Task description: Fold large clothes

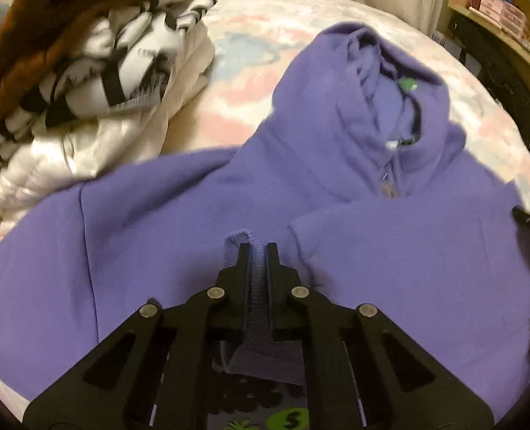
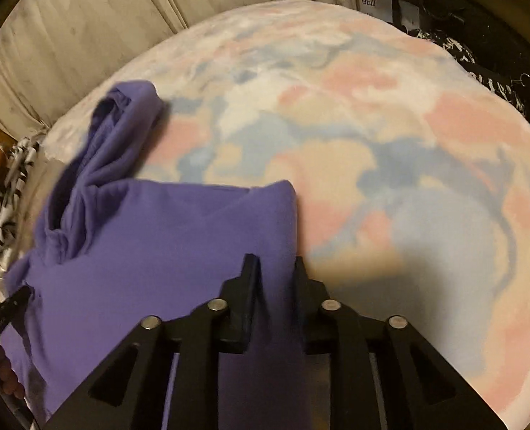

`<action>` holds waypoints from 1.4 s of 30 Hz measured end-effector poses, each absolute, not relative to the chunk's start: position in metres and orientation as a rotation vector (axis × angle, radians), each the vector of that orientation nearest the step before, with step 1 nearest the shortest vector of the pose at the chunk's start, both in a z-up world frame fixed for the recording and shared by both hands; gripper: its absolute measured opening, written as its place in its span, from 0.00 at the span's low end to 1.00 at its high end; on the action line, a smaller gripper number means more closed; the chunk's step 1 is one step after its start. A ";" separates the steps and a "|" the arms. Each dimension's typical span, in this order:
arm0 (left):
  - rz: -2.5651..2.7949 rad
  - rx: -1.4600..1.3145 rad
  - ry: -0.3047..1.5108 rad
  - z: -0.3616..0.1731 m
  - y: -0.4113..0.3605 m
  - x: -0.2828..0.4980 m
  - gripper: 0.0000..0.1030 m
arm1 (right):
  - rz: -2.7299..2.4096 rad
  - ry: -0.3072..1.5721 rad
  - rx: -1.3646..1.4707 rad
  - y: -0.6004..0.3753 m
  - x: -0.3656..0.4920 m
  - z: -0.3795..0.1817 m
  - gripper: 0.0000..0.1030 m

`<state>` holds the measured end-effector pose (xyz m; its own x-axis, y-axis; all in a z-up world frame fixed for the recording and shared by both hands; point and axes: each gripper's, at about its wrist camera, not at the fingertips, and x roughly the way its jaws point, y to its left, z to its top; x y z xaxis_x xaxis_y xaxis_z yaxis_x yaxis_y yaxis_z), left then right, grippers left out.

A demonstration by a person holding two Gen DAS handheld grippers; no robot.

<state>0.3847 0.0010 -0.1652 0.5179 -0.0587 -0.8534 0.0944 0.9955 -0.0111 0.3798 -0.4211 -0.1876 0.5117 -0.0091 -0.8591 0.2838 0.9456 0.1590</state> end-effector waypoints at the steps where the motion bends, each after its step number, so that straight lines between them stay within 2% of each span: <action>1: -0.091 0.035 1.017 -0.163 0.003 0.383 0.07 | -0.198 1.028 0.289 -0.421 0.378 -0.182 0.41; 2: -0.097 0.031 1.025 -0.159 0.005 0.380 0.08 | -0.204 1.020 0.283 -0.421 0.374 -0.176 0.52; 3: -0.110 0.023 1.035 -0.156 0.008 0.378 0.10 | -0.201 1.001 0.273 -0.421 0.363 -0.170 0.54; 5: -0.134 0.000 1.054 -0.148 0.014 0.374 0.24 | -0.188 0.963 0.232 -0.413 0.347 -0.153 0.54; 7: -0.146 -0.017 1.016 -0.133 0.018 0.361 0.32 | -0.160 0.926 0.190 -0.400 0.328 -0.138 0.54; 8: -0.155 -0.019 0.986 -0.125 0.018 0.353 0.33 | -0.141 0.918 0.180 -0.392 0.318 -0.134 0.54; 13: -0.246 -0.082 0.969 -0.106 -0.001 0.334 0.33 | 0.018 0.963 0.153 -0.331 0.299 -0.135 0.54; 19: -0.257 -0.093 1.097 -0.149 -0.044 0.327 0.33 | 0.131 1.035 0.074 -0.257 0.294 -0.165 0.53; 25: -0.238 -0.094 1.084 -0.161 -0.039 0.327 0.33 | 0.036 1.029 0.038 -0.283 0.282 -0.173 0.52; 28: -0.257 -0.115 1.089 -0.163 -0.029 0.327 0.26 | -0.053 1.020 0.038 -0.324 0.275 -0.175 0.41; 30: -0.263 -0.127 1.090 -0.164 -0.022 0.326 0.22 | -0.035 1.020 0.100 -0.346 0.265 -0.174 0.24; 31: -0.266 -0.134 1.090 -0.164 -0.020 0.326 0.22 | -0.039 1.018 0.114 -0.350 0.261 -0.171 0.23; 38: -0.240 -0.130 1.096 -0.159 -0.020 0.318 0.23 | -0.099 1.012 0.110 -0.354 0.242 -0.161 0.24; 42: -0.229 -0.095 1.078 -0.148 -0.023 0.305 0.26 | -0.120 1.006 0.164 -0.367 0.234 -0.157 0.31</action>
